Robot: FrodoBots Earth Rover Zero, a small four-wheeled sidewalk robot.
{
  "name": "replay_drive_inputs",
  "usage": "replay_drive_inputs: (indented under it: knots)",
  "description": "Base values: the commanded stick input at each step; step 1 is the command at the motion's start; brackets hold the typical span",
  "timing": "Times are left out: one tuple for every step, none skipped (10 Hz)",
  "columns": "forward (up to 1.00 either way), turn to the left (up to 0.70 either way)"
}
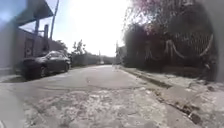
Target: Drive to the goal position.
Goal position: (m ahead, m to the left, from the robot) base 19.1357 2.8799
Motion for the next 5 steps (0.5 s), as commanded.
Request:
replay_drive_inputs:
  knots:
    - [0.5,0.0]
    - [0.5,0.0]
    - [0.5,0.0]
    - [0.5,0.0]
    - [0.5,0.0]
